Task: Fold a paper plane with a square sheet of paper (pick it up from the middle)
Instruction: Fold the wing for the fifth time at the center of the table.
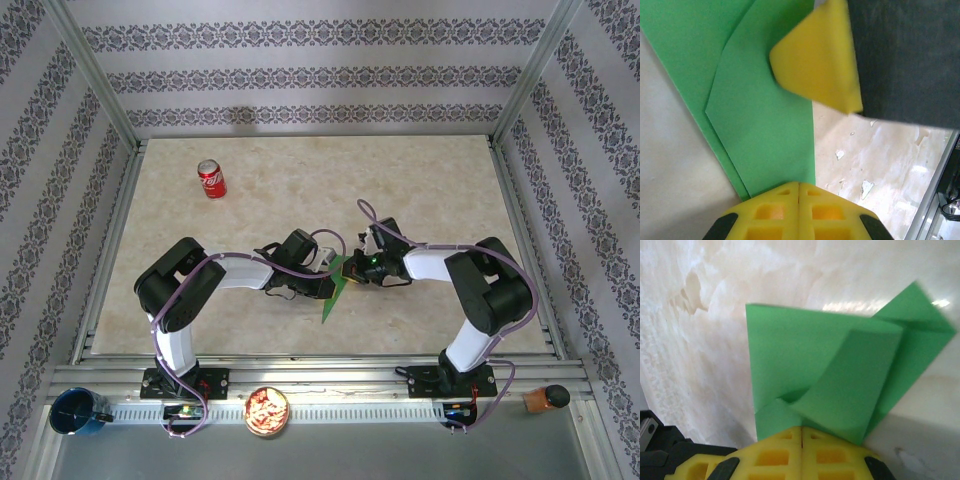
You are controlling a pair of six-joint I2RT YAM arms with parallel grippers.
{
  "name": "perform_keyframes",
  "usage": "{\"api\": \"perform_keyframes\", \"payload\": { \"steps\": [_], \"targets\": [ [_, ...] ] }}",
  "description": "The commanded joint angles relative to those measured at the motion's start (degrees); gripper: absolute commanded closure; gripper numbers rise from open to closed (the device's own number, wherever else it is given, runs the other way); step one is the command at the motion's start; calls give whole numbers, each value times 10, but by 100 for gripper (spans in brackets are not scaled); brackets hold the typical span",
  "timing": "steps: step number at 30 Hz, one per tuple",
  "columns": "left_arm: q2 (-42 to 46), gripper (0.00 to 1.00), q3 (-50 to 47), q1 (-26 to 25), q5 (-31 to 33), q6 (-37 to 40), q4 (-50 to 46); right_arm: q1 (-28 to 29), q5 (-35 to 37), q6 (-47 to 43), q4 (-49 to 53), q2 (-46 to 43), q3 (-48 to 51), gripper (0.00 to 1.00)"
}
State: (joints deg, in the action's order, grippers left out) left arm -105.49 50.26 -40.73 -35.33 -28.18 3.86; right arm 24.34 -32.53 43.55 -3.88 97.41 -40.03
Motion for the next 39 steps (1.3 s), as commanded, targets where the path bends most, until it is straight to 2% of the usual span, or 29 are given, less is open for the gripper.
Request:
{"api": "perform_keyframes", "payload": {
  "steps": [1,10,18,25,31,39],
  "targets": [
    [-37,100,-29,10,55,27,-126,-27,52,2,-9,12,-15,93],
    [-38,100,-29,11,56,25,-127,-60,99,4,-10,25,-32,93],
    [-31,100,-36,11,54,36,-133,-96,94,-3,-4,29,-55,92],
    [-25,100,-29,11,54,58,-154,-106,72,-7,4,-36,-35,91],
    [-20,100,-15,11,61,70,-170,-69,32,1,-22,-94,6,91],
    [-10,100,-7,11,64,71,-178,5,5,12,-31,-50,7,91]
  ]
}}
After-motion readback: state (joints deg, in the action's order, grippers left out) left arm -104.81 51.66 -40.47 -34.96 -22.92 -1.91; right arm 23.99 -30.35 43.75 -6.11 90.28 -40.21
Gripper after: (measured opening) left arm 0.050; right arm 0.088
